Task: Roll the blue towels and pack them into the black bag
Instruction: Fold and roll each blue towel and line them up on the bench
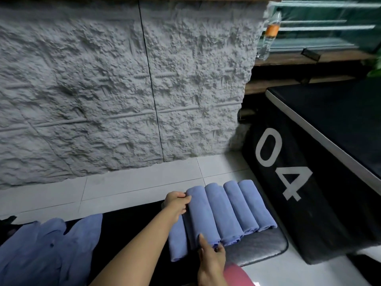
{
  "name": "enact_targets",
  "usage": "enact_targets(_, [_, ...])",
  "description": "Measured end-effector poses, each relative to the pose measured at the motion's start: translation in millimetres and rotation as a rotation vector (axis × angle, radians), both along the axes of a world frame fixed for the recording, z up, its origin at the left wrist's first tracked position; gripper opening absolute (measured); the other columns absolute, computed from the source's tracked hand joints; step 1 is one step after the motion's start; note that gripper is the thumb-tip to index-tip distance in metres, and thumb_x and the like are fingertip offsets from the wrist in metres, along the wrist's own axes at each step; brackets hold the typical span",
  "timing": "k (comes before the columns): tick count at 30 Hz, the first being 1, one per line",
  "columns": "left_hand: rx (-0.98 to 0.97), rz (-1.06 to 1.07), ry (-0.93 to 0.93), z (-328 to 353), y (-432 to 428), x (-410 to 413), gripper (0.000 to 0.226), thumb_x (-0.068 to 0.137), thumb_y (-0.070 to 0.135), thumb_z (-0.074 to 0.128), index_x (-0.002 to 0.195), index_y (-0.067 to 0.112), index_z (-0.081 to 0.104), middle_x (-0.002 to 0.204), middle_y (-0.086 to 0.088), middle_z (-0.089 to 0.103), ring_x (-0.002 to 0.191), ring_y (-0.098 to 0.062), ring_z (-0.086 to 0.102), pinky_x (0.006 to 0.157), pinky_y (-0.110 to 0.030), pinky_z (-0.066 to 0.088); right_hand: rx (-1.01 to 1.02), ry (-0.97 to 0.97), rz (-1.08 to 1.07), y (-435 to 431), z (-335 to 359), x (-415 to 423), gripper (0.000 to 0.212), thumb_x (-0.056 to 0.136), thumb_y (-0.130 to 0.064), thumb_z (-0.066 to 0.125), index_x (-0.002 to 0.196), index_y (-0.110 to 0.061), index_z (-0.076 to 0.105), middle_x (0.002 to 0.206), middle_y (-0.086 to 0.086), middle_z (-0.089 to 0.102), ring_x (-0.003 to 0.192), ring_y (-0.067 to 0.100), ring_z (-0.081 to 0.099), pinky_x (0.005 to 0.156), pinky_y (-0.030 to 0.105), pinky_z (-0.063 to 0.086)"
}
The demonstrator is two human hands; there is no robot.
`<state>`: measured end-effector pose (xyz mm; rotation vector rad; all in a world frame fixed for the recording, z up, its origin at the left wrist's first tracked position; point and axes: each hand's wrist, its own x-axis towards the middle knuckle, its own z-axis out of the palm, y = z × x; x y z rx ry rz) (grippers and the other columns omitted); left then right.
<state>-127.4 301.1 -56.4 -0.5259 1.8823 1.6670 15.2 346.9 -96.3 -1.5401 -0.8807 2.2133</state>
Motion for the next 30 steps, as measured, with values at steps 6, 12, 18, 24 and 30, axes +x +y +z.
enact_targets(6, [-0.082,-0.022,0.020,9.5,1.1,16.3,0.005,0.091,0.018,0.058,0.089,0.016,0.054,0.076,-0.003,0.054,0.065,-0.019,0.053,0.060,-0.028,0.052,0.100,-0.055,0.291,4.9,21.9,21.4,0.041,0.063,0.009,0.079,0.098,0.013,0.059,0.079,0.020,0.065,0.057,0.015,0.060,0.052,0.013,0.048])
enact_targets(12, [0.013,-0.155,0.003,29.0,-13.1,35.2,0.025,0.097,0.012,0.037,0.079,0.020,0.053,0.078,-0.003,0.058,0.061,-0.016,0.055,0.054,-0.022,0.045,1.689,-0.109,0.913,21.7,56.5,6.8,0.062,0.074,-0.023,0.070,0.132,-0.026,0.050,0.140,0.006,0.047,0.122,0.027,0.050,0.102,0.038,0.038])
enact_targets(18, [-0.311,-0.416,0.245,33.5,-96.6,44.7,0.015,0.088,0.013,0.051,0.084,0.018,0.064,0.087,-0.005,0.063,0.071,-0.015,0.057,0.063,-0.019,0.045,1.921,-0.482,1.387,54.1,1.7,-4.5,0.063,0.086,-0.054,0.029,0.143,-0.029,0.035,0.142,0.000,0.046,0.122,0.033,0.052,0.113,0.041,0.000])
enact_targets(24, [-1.290,-0.503,0.414,16.9,-251.2,55.5,0.039,0.091,0.030,0.052,0.129,0.029,0.043,0.132,0.003,0.044,0.121,-0.022,0.040,0.098,-0.033,0.037,1.794,-0.644,1.537,42.9,11.3,-13.6,0.067,0.072,-0.061,0.037,0.127,-0.027,0.055,0.129,0.007,0.060,0.111,0.040,0.058,0.092,0.052,0.024])
enact_targets(30, [-1.179,-0.253,0.145,-14.0,-325.5,68.9,0.064,0.076,0.069,0.046,0.116,0.020,0.055,0.118,-0.006,0.057,0.111,-0.027,0.052,0.088,-0.034,0.048,1.888,-0.427,1.431,-8.0,36.2,-19.3,0.081,0.052,-0.035,0.082,0.124,-0.021,0.048,0.130,0.010,0.056,0.114,0.040,0.053,0.094,0.044,0.029])
